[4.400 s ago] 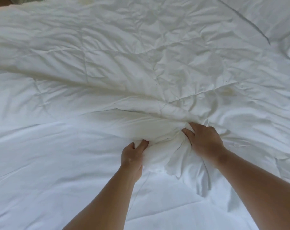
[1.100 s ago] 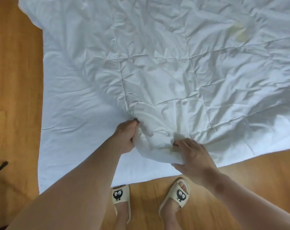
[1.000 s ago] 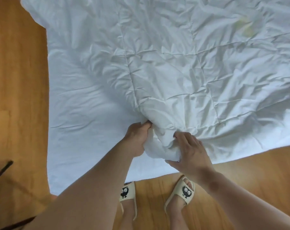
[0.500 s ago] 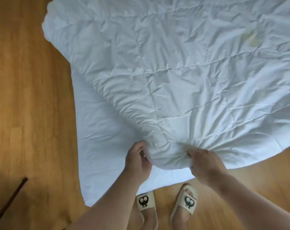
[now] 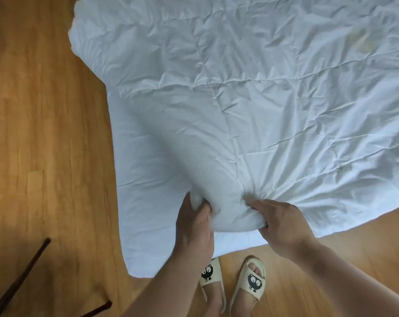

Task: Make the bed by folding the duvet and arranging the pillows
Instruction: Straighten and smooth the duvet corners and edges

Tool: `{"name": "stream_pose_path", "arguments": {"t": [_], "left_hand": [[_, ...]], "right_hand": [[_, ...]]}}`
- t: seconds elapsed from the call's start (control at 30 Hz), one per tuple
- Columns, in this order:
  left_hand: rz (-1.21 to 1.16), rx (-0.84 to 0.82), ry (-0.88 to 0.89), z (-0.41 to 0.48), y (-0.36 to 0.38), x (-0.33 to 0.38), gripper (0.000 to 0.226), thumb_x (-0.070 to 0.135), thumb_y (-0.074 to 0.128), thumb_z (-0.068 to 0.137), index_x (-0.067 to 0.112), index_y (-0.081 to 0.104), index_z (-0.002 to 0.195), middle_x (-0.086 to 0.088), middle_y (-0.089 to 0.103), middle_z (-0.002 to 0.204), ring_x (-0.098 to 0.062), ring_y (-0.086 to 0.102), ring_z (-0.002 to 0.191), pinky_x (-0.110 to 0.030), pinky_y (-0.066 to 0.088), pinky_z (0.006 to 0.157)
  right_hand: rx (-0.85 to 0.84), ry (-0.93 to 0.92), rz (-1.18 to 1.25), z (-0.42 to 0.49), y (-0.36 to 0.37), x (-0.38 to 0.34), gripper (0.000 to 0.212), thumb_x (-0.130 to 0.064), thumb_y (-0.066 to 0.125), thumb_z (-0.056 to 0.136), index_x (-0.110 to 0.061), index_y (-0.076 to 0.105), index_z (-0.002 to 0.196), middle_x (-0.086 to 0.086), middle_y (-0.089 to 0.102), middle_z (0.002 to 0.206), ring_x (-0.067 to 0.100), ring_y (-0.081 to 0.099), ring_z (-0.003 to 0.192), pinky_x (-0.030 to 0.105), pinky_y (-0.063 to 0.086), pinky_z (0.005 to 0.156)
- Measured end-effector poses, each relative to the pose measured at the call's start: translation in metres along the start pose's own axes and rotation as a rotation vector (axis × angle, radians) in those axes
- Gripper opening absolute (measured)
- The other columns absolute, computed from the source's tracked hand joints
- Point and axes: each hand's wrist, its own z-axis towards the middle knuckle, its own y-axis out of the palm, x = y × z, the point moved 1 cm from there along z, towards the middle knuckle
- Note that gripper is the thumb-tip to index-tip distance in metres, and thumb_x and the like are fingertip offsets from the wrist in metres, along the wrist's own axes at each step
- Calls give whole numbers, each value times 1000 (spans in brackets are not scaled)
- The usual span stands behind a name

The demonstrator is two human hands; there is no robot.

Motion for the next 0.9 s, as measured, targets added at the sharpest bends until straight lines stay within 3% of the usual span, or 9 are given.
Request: {"name": "stream_pose_path", "arguments": {"t": [0.13,0.17,0.27,0.4,0.5,0.57,0.63,0.73,0.9], "left_hand": [[-328,-185,-70,-24,-34,-2,43,-3,66,85,24,65,119,-3,67,125,-26,63,117,-25,48,100],[-478,-223,-75,-14,-33,4,40,1,65,85,17,67,122,-10,67,128,-28,63,120,-28,46,105],[-402,-144,-225,34,-29,22,42,34,59,96,7,65,128,-15,67,130,-32,65,119,-44,44,109],[-143,-272,-369,64,-16,30,43,41,48,102,13,68,127,-11,70,127,-28,69,114,-42,51,99],[-88,-283,-474,63,-17,31,37,35,57,95,9,71,119,-12,73,115,-30,70,104,-41,53,96],[-157,-207,-417,56,-20,32,36,28,57,97,6,68,123,-14,70,122,-33,67,111,-43,52,99],[-243,-117,-218,36,-34,32,23,19,57,99,8,69,115,-11,73,114,-29,70,105,-41,55,92],[-195,-1,-10,-23,-72,25,17,10,55,100,17,64,113,0,73,101,-12,72,97,-30,55,84],[-437,-97,22,-36,-114,9,39,15,66,82,8,69,121,-10,68,126,-27,64,118,-36,50,95]], "right_hand": [[-229,78,-75,10,-4,-6,46,-14,52,75,-37,62,113,-10,71,98,22,68,87,34,53,73],[-251,104,-102,13,-1,-5,39,-14,51,77,-35,62,108,-9,71,96,22,66,86,33,50,71],[-297,201,-157,22,4,-6,25,-16,50,82,-30,61,99,-5,69,89,23,63,82,31,45,66],[-283,197,-201,26,10,-23,63,-24,58,78,-41,42,137,-8,68,112,25,66,99,35,53,80],[-38,1,-166,15,28,-59,97,-39,80,64,-19,39,149,3,55,136,27,58,120,42,52,93],[71,-60,-121,13,39,-69,93,-29,84,60,-15,47,144,3,60,127,27,61,112,40,55,86],[104,-53,-94,18,39,-65,79,-9,79,57,-24,57,132,-4,67,100,26,68,85,33,56,65],[-25,-103,-207,23,35,-59,60,-5,73,55,-31,68,109,-9,69,81,26,69,65,32,53,50],[-364,-95,-368,35,37,-73,42,-16,55,81,-34,52,120,-5,71,103,27,67,93,36,53,78]]}}
